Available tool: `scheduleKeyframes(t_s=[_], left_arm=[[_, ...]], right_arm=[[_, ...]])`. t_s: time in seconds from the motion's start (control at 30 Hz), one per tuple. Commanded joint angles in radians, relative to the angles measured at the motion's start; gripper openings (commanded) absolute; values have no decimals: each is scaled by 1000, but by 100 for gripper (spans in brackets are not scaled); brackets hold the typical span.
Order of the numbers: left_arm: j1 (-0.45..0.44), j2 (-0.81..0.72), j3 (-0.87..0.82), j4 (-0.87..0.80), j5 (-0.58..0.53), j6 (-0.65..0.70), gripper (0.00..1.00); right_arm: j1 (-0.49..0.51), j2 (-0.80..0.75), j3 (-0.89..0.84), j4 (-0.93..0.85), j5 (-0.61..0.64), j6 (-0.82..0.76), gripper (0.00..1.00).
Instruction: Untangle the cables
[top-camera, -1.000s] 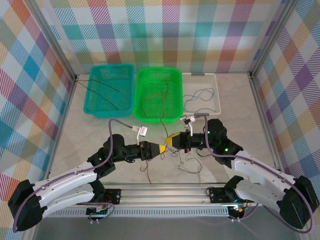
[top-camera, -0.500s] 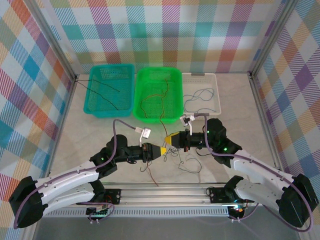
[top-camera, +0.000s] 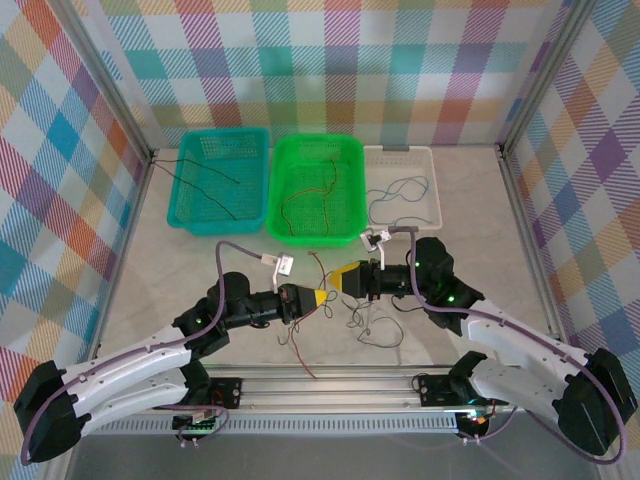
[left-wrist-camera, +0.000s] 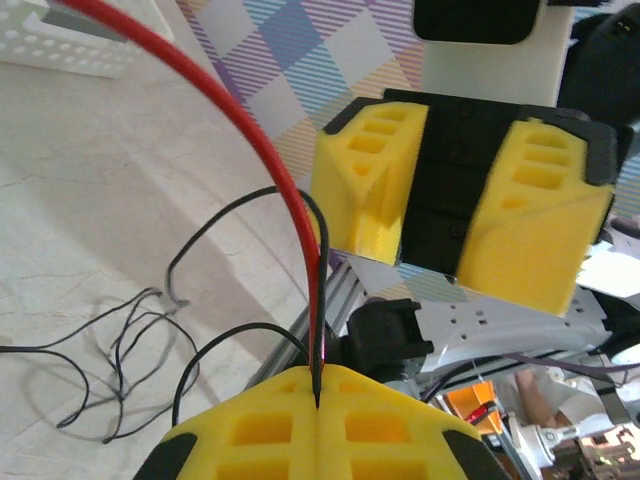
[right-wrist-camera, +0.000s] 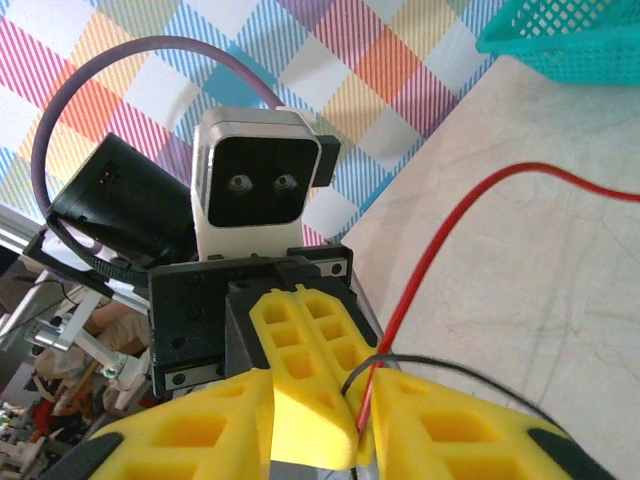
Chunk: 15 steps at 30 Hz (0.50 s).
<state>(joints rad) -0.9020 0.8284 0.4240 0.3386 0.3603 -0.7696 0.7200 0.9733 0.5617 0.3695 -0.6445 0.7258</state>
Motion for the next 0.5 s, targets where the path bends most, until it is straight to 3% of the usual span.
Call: scheduleKeyframes(t_s=[0.0,0.47], left_arm=[[-5,-1,-12,14,-25,-2,0],[-6,5,-1,4,24,13,0]], right_arm=[[4,-13,-16,60,-9,11,39],[17,63,25,-29,25,-10,38]])
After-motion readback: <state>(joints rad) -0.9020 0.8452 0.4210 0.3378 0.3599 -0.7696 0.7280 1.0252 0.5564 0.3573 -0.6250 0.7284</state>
